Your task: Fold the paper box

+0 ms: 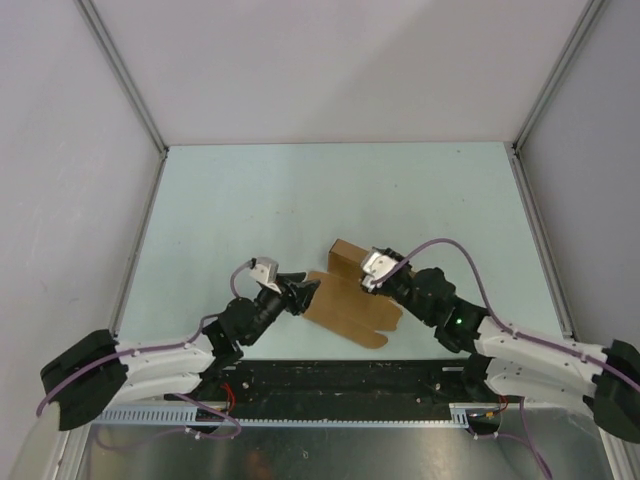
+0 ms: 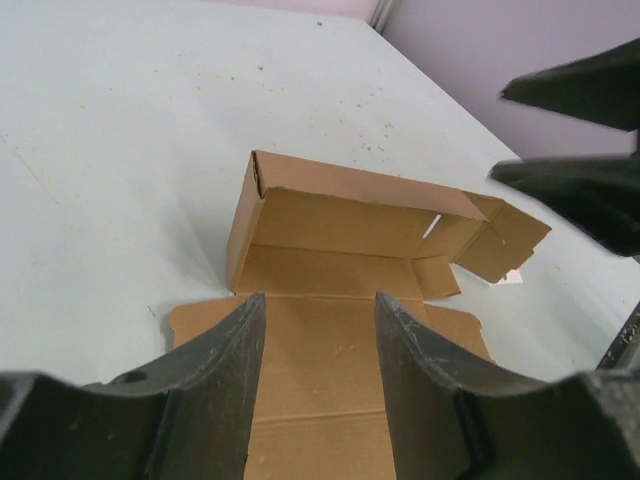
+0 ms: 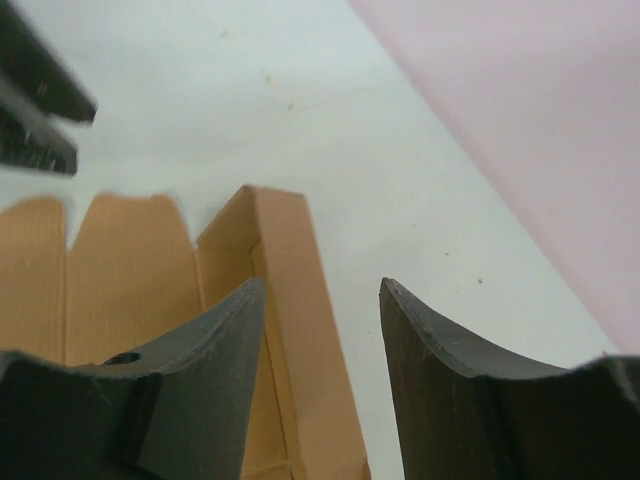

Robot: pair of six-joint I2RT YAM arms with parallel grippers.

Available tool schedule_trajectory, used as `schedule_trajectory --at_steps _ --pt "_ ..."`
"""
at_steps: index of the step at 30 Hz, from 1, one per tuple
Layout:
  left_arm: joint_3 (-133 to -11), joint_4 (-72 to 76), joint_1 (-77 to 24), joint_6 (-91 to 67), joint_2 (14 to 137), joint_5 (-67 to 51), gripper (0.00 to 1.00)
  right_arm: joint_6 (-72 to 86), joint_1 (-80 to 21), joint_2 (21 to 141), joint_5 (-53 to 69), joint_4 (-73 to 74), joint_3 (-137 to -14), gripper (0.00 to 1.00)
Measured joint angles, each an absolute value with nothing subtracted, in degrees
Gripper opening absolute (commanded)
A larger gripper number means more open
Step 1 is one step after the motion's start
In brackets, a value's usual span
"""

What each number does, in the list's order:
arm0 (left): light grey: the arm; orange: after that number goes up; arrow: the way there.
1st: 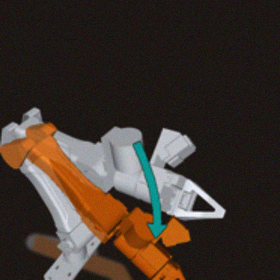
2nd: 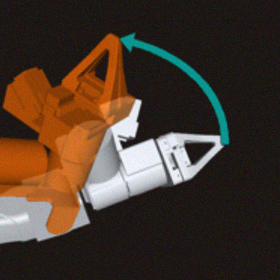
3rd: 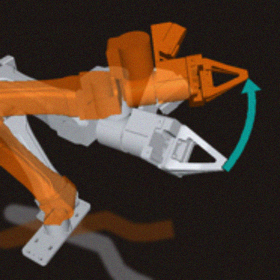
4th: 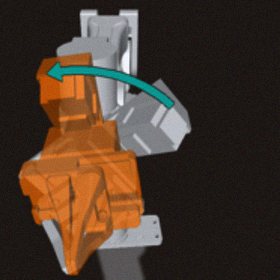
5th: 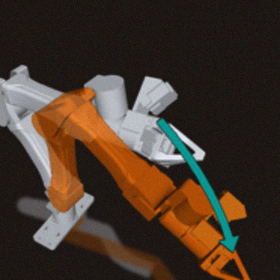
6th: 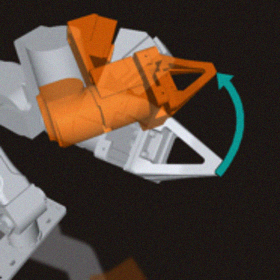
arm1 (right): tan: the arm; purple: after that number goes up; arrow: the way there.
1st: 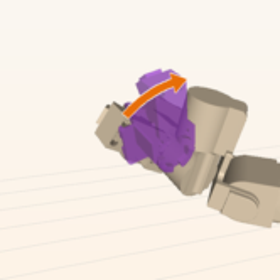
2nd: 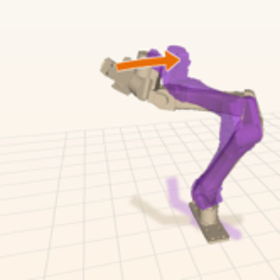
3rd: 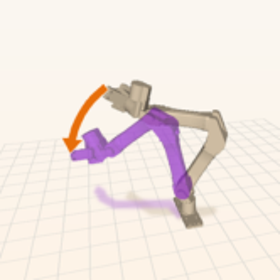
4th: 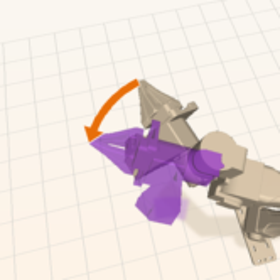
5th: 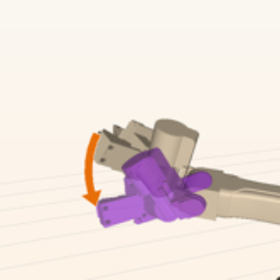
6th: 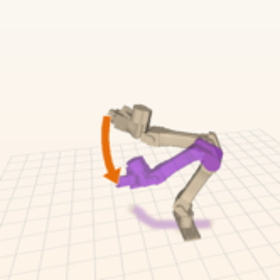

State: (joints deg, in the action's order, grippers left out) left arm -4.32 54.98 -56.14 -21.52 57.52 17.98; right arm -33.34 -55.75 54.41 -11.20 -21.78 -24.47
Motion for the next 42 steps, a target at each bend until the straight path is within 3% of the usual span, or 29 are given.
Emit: schedule_trajectory --at_steps 9,20,30,35,38,42 --pt "-6.26 35.42 -56.21 -27.03 44.99 17.91 0.46 -9.08 -55.33 40.38 -21.91 -5.13 -30.24 0.49" --pt "-16.03 16.64 -56.25 -30.06 40.69 15.97 0.45 20.75 -51.9 38.85 -29.06 24.45 -38.54 0.52" --pt "-23.44 5.08 -56.25 -31.62 39.64 13.26 0.43 25.87 -37.93 40.69 -18.39 41.21 -45.15 0.47" --pt "-31.27 1.8 -55.4 -30.0 44.36 13.23 0.31 26.68 -30.55 42.44 -11.9 42.96 -45.15 0.42" --pt "-35.18 1.93 -50.06 -30.04 48.23 10.39 0.25 27.16 -28.34 44.05 -9.43 43.03 -45.15 0.46" --pt "-35.57 1.32 -39.86 -30.44 51.18 6.15 0.25 27.44 -27.29 46.92 -6.85 43.62 -45.15 0.54"
